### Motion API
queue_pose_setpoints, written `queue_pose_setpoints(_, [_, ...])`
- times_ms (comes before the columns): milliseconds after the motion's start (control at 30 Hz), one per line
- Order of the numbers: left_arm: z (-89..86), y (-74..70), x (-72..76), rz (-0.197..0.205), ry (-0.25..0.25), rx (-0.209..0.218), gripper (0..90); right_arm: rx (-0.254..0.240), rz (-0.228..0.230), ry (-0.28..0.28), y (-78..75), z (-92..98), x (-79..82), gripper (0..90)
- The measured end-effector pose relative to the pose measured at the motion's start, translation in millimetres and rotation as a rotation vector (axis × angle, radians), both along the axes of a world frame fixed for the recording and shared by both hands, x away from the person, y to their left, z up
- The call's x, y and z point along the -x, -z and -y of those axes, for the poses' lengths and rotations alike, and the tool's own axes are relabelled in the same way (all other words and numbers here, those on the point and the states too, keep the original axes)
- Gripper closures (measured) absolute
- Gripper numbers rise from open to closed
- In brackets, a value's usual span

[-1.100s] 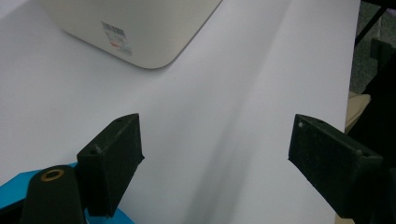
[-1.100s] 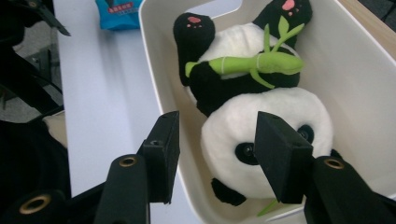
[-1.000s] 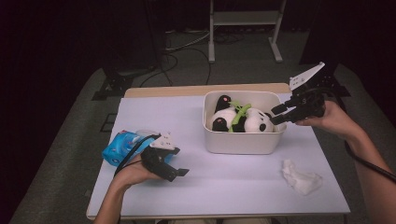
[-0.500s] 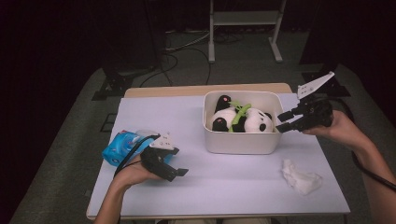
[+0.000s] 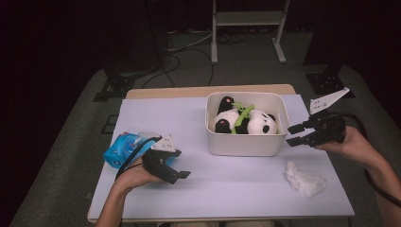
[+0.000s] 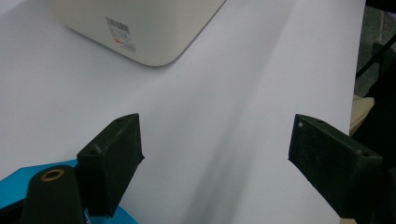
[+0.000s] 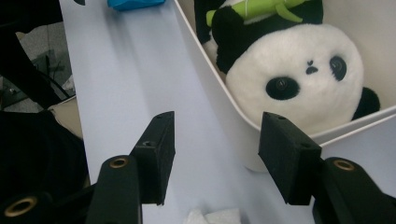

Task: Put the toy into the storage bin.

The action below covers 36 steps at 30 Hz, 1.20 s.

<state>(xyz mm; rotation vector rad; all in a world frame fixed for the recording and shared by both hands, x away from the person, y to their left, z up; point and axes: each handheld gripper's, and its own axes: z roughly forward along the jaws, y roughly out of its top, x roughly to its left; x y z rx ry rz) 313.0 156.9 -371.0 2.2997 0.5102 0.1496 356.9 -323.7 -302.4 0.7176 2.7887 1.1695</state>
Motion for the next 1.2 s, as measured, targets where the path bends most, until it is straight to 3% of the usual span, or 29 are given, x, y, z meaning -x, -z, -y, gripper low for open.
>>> queue_pose_setpoints(733, [-4.1, 0.6, 2.7, -0.003, -0.009, 0.005, 16.6, -0.030, -0.058, 0.026, 45.7, 15.7, 18.3, 43.5])
queue_pose_setpoints(1200, [-6.8, 4.6, 6.7, -0.005, -0.014, 0.023, 16.6, -0.045, -0.103, 0.031, 77.2, 14.2, 28.6, 41.5])
